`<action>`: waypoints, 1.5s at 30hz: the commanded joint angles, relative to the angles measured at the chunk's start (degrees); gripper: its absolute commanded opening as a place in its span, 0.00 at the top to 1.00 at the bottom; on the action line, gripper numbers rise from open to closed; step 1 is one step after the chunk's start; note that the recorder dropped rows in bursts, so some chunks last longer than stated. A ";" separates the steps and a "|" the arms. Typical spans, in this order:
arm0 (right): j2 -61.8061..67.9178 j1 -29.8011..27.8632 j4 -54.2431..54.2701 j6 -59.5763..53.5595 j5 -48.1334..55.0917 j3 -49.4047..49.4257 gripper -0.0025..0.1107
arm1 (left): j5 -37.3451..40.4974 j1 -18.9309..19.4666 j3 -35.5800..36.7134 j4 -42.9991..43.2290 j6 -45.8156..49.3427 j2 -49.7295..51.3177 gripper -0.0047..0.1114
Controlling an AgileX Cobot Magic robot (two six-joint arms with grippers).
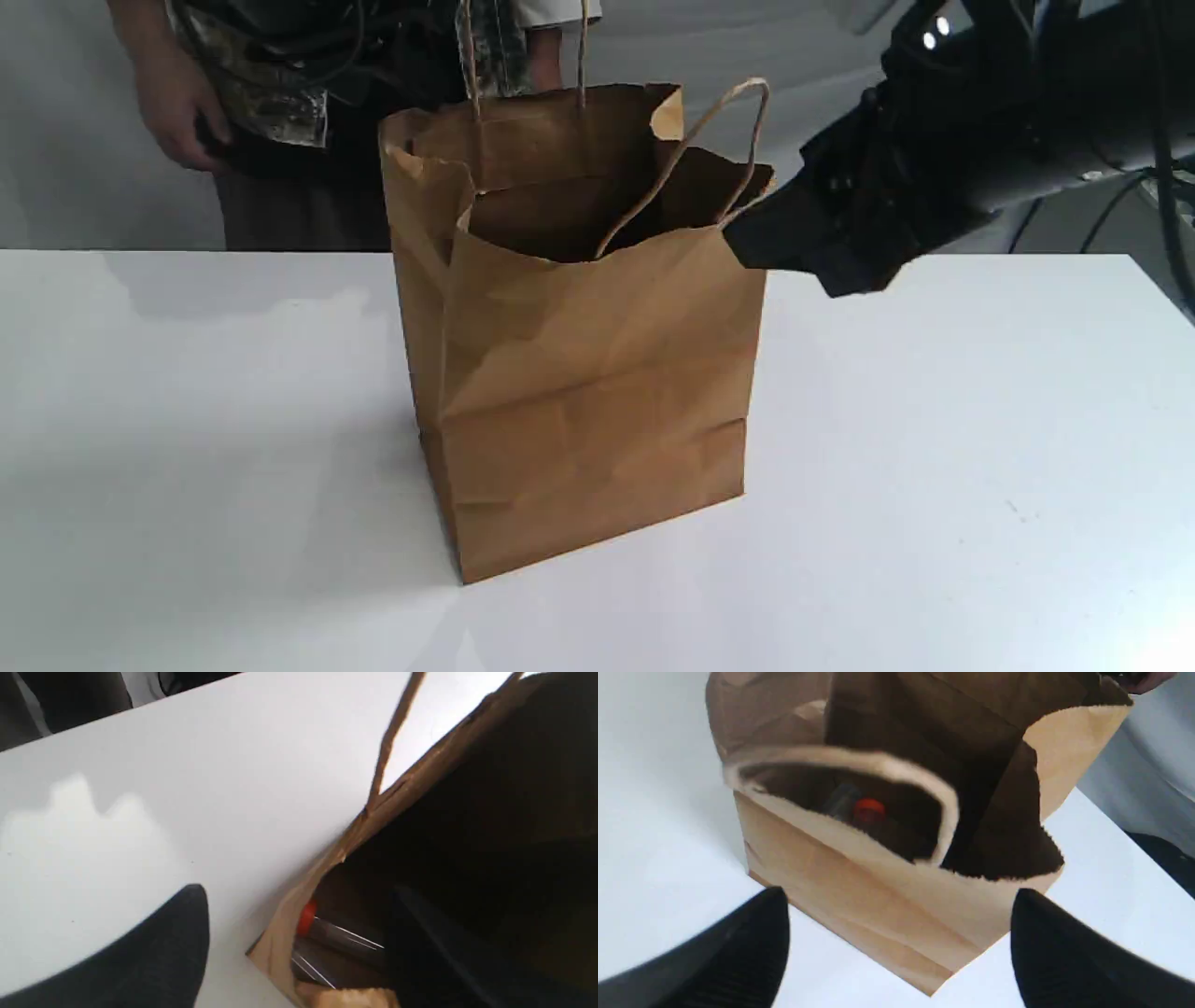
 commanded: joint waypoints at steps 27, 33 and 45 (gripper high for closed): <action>-41.56 -0.06 -5.41 13.22 -28.59 24.25 0.44 | -0.60 -0.11 -0.04 2.13 -1.36 -31.27 0.47; -46.63 -0.06 -5.92 16.49 -28.24 24.25 0.44 | -0.60 -0.11 0.09 0.98 -1.23 -39.88 0.47; -51.89 -0.06 -6.90 18.34 -31.15 24.25 0.44 | -0.60 -0.11 0.09 1.55 -1.50 -60.86 0.49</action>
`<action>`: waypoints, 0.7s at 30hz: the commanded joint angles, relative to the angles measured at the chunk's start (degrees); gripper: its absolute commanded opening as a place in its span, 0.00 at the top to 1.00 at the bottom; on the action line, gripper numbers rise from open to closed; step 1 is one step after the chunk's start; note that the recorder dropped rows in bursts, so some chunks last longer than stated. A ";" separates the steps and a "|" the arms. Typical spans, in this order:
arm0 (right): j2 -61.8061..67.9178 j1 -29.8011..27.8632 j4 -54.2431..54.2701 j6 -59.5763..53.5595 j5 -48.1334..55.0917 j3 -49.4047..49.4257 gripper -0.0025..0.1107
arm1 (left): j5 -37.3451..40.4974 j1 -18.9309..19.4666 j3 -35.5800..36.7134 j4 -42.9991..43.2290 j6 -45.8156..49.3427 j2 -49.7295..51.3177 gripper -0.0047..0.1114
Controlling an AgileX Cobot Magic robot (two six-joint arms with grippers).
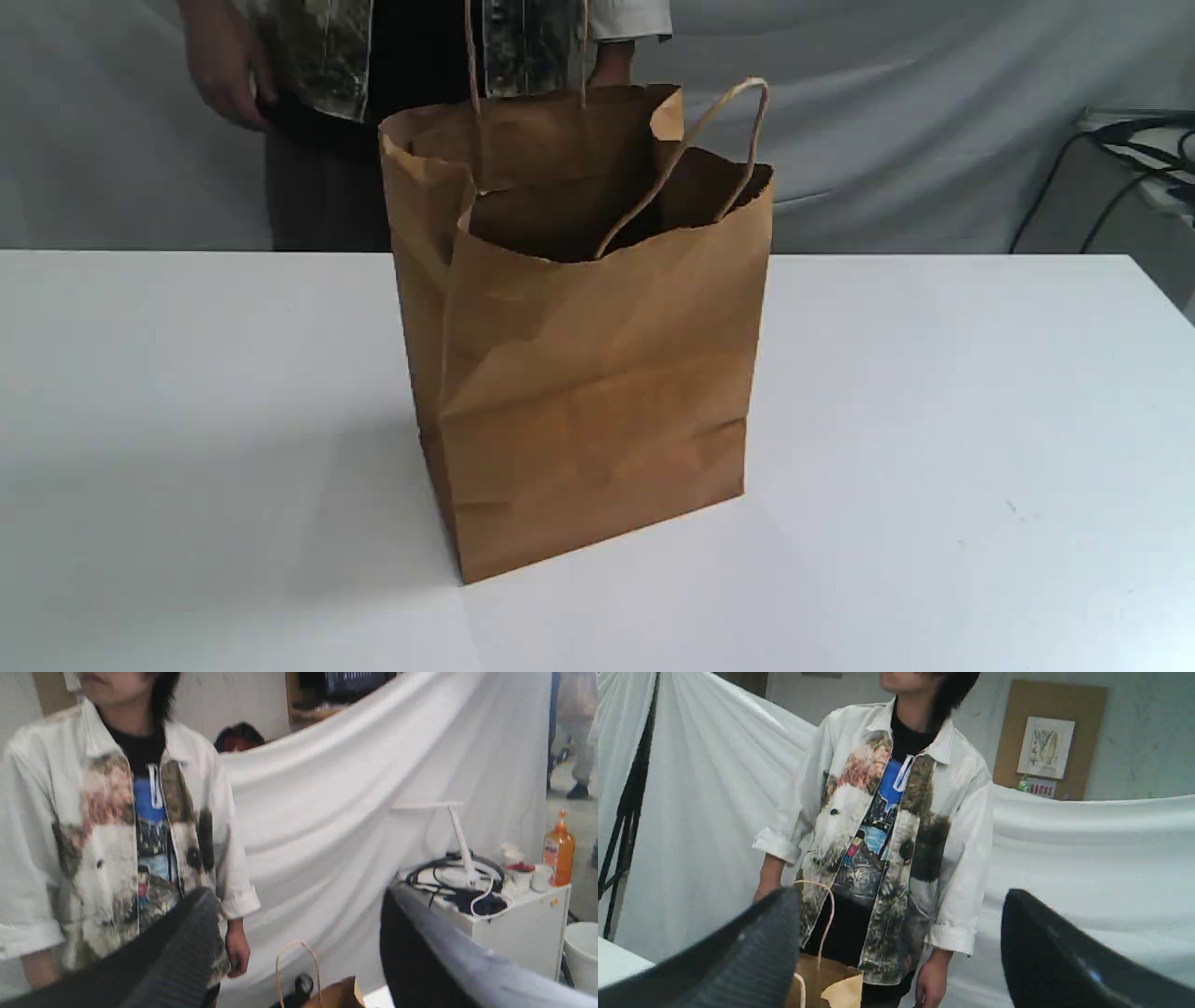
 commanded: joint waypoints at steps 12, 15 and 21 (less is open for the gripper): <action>-0.30 -0.06 -0.58 0.30 -3.01 0.33 0.44 | -0.60 -0.11 13.47 10.78 -0.21 -21.73 0.49; -0.30 -0.06 -0.58 0.30 -3.01 0.33 0.44 | -0.60 -0.11 19.02 10.94 1.02 -25.68 0.49; -0.30 -0.06 -0.58 0.30 -3.01 0.33 0.44 | -5.26 -0.11 35.85 10.94 -0.63 -33.58 0.49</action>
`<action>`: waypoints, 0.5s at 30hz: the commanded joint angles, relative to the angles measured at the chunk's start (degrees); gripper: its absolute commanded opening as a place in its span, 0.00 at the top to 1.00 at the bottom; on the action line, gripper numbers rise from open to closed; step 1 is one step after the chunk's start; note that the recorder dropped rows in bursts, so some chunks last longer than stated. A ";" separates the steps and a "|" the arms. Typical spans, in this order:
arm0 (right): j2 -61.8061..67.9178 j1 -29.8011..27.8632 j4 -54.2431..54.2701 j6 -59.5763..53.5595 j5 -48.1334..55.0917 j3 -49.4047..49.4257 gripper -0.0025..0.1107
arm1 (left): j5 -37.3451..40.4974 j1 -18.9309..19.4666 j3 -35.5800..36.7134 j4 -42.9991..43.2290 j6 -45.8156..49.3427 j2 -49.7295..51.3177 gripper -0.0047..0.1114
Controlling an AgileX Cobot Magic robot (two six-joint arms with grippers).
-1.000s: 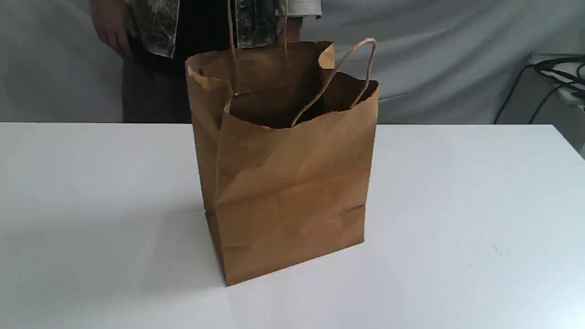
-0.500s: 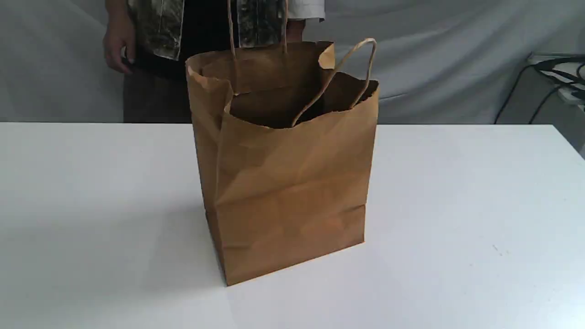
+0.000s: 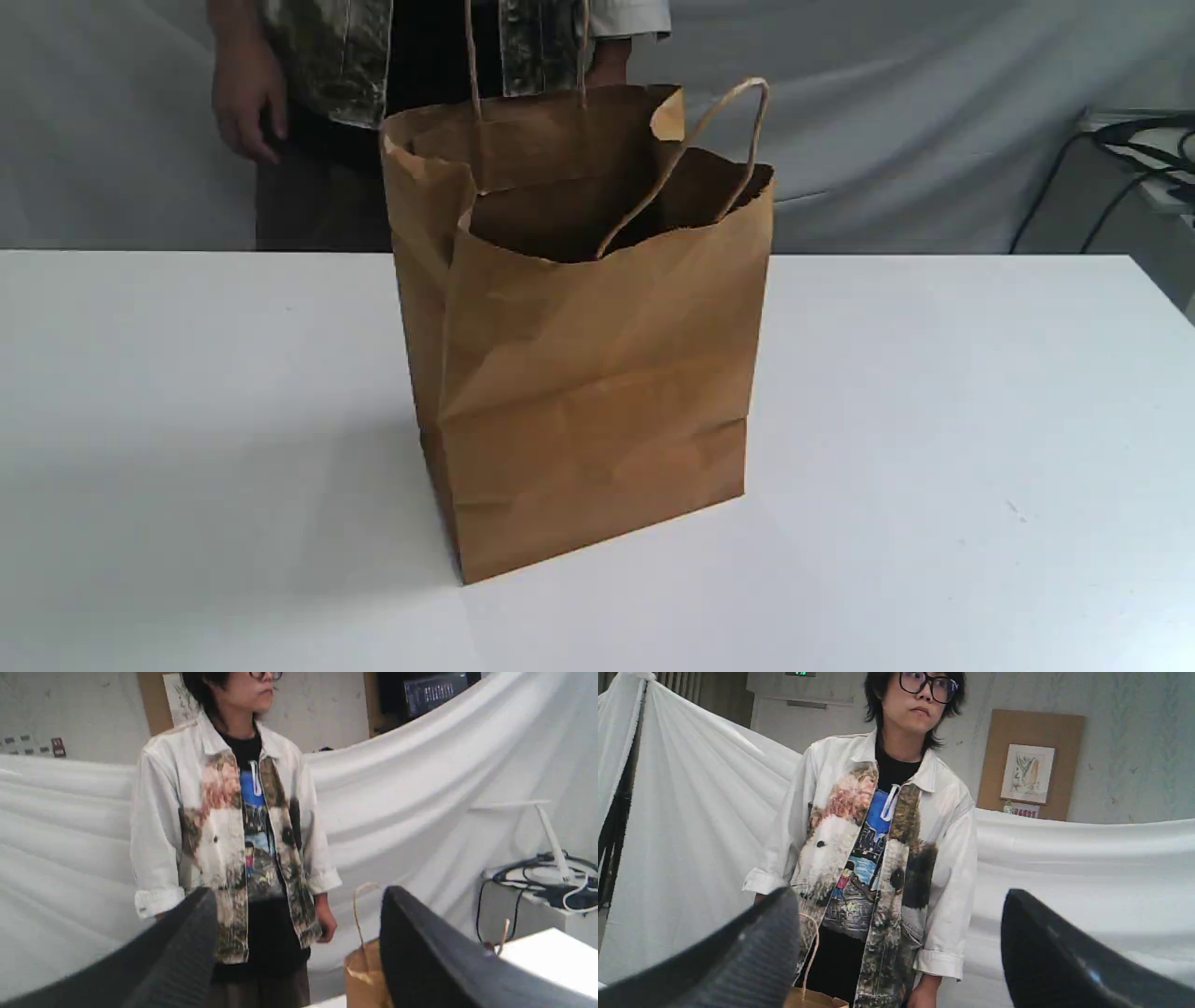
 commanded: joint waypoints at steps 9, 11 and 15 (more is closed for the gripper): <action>-0.17 -0.06 -0.58 0.09 -0.45 0.33 0.44 | -33.39 -0.11 36.49 -0.73 -7.36 -10.95 0.49; -0.17 -0.06 -0.58 0.09 -0.45 0.33 0.44 | -39.16 -0.11 41.89 -0.73 -7.36 -11.54 0.49; -0.17 -0.06 -0.58 0.09 -0.45 0.33 0.44 | -45.80 -0.11 49.82 -0.73 -7.36 -11.54 0.49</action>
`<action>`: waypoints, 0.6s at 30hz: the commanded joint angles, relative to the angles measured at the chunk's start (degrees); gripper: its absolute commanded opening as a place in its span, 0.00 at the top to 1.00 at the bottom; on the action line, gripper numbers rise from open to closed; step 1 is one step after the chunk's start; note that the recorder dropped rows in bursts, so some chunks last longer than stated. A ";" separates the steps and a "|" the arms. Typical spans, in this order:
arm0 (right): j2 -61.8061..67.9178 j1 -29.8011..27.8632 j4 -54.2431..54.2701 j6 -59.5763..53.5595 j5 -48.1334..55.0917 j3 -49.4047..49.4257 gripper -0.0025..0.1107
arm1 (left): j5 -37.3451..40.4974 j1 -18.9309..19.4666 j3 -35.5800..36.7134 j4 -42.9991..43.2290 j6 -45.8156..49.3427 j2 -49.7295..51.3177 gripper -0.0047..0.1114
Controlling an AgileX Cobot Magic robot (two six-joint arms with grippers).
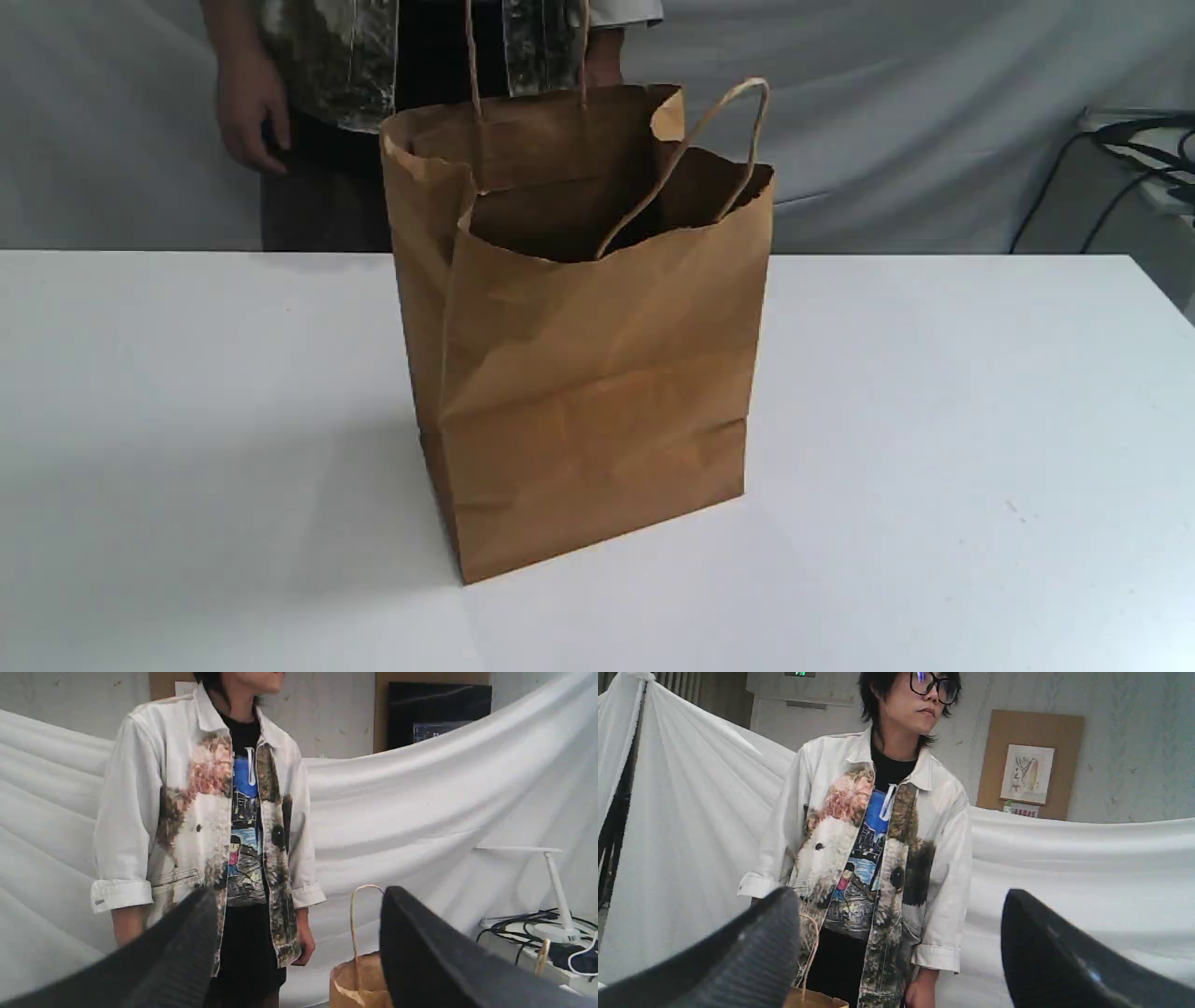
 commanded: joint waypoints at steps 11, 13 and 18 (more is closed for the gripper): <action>-0.17 -0.06 -0.58 0.09 0.02 0.33 0.44 | -25.27 -0.11 26.96 -0.53 -2.73 -0.08 0.49; -0.17 -0.06 -0.58 0.09 0.52 0.33 0.44 | -27.83 -0.11 29.93 -0.53 -2.73 -0.08 0.49; -0.17 -0.06 -0.58 0.09 1.30 0.33 0.44 | -32.52 -0.11 37.35 -0.53 -2.73 -0.08 0.49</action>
